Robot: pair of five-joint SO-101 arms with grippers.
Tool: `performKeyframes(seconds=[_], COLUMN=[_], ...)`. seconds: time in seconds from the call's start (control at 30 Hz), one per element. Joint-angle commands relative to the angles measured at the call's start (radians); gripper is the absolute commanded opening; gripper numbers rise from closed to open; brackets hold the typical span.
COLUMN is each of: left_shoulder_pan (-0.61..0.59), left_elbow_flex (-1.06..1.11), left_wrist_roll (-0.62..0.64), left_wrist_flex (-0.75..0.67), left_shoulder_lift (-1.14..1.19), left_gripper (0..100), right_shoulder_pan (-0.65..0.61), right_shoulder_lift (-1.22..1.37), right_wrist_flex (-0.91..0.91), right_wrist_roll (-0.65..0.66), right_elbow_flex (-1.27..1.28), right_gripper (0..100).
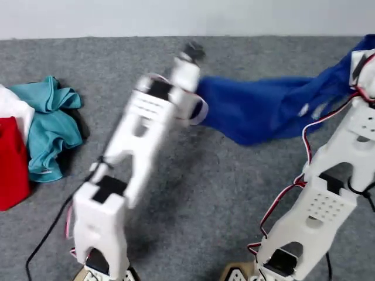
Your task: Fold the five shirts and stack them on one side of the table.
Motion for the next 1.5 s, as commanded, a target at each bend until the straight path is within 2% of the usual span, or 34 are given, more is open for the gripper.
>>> performKeyframes(seconds=[0.0, 0.2, 0.33, 0.5, 0.7, 0.83, 0.97, 1.1, 1.17, 1.3, 1.47], left_shoulder_pan=[-0.051, -0.011, -0.015, -0.034, -0.121, -0.143, -0.069, 0.144, 0.224, 0.267, 0.298], left_elbow_flex=[-0.119, -0.099, -0.007, -0.01, -0.117, -0.294, -0.297, -0.053, 0.048, 0.073, -0.058], left_wrist_roll=[-0.06, -0.12, -0.12, -0.115, -0.115, -0.12, -0.115, -0.12, -0.12, -0.114, -0.068], left_wrist_flex=[0.112, 0.152, 0.06, -0.003, 0.153, 0.371, 0.397, 0.39, 0.341, 0.206, 0.118], left_shoulder_lift=[-0.176, -0.226, -0.112, 0.011, 0.046, 0.018, -0.035, -0.017, 0.026, 0.138, 0.259], left_gripper=[1, 1, 1, 3, 23, 25, 26, 26, 25, 25, 25], right_shoulder_pan=[0.01, 0.008, -0.01, -0.085, -0.134, -0.133, -0.133, -0.127, -0.127, -0.127, -0.127], right_shoulder_lift=[-0.068, -0.07, -0.071, -0.071, -0.07, -0.068, -0.068, -0.07, -0.07, -0.068, -0.068], right_wrist_flex=[0.045, 0.044, 0.044, 0.042, 0.041, 0.041, 0.041, 0.041, 0.041, 0.041, 0.041], right_wrist_roll=[-0.012, -0.012, -0.012, -0.012, -0.011, -0.011, -0.011, -0.009, -0.011, -0.009, -0.008], right_elbow_flex=[0.04, 0.264, 0.427, 0.568, 0.671, 0.706, 0.735, 0.769, 0.776, 0.789, 0.789], right_gripper=[0.9, 0.9, 0.9, 0.9, 1.0, 1.0, 1.0, 1.0, 1.0, 1.0, 1.0])
